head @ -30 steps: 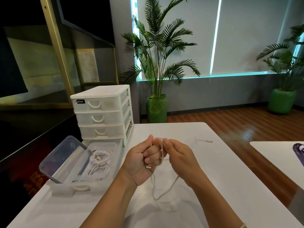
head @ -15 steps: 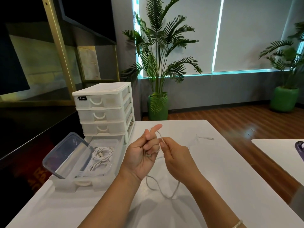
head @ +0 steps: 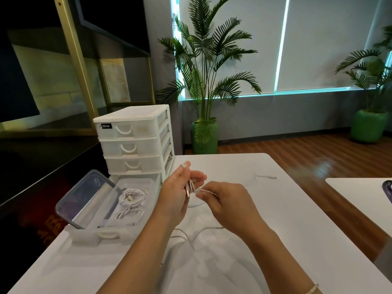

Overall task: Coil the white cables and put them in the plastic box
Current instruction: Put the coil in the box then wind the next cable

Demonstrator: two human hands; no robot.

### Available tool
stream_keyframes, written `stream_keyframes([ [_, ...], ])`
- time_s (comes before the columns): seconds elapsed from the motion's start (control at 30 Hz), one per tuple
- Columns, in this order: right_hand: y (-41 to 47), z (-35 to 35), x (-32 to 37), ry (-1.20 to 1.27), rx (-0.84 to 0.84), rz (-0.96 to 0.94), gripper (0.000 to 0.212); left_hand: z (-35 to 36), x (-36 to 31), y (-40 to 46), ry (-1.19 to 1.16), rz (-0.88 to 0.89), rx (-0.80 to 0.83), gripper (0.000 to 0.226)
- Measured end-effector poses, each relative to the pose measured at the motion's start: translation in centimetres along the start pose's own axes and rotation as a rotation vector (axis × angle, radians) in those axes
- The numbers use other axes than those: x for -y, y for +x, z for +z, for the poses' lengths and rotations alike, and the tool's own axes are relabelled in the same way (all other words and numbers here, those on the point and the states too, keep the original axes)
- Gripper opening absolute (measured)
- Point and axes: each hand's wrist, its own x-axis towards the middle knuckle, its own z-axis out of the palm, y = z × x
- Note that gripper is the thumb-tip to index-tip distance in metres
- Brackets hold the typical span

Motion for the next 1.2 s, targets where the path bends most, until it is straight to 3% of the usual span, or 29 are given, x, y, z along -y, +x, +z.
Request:
stream_keyframes([
  [0.17,0.0,-0.3,0.0,0.072,-0.090,-0.007,0.027,0.5,0.4,-0.1,0.358,0.034,0.088,0.041],
  [0.37,0.2,-0.7,-0.7,0.136,-0.343,0.162,0.022,0.7,0.9,-0.5,0.518,0.072,0.240,0.037],
  [0.53,0.3,-0.8,-0.6,0.350,-0.386,0.246,0.015,0.5,0.9,-0.5,0.546,0.045,0.333,0.047],
  [0.67,0.3,-0.8,-0.6,0.439,-0.372,0.311,0.010,0.5,0.5,-0.6,0.361,-0.015,0.356,0.052],
  [0.77,0.5,-1.0,-0.6,0.471,-0.365,0.322,0.012,0.4,0.2,-0.7,0.175,-0.046,0.398,0.043],
  [0.87,0.5,-0.8,-0.8,0.481,-0.340,0.322,0.008,0.4,0.1,-0.7,-0.107,-0.093,0.390,0.047],
  [1.07,0.2,0.4,-0.7,0.348,-0.175,0.203,0.022,1.0,-0.4,-0.7,-0.722,-0.211,0.292,0.042],
  [1.2,0.0,0.9,-0.8,0.231,-0.064,0.128,0.024,1.0,-0.2,-0.4,-0.775,-0.191,0.197,0.042],
])
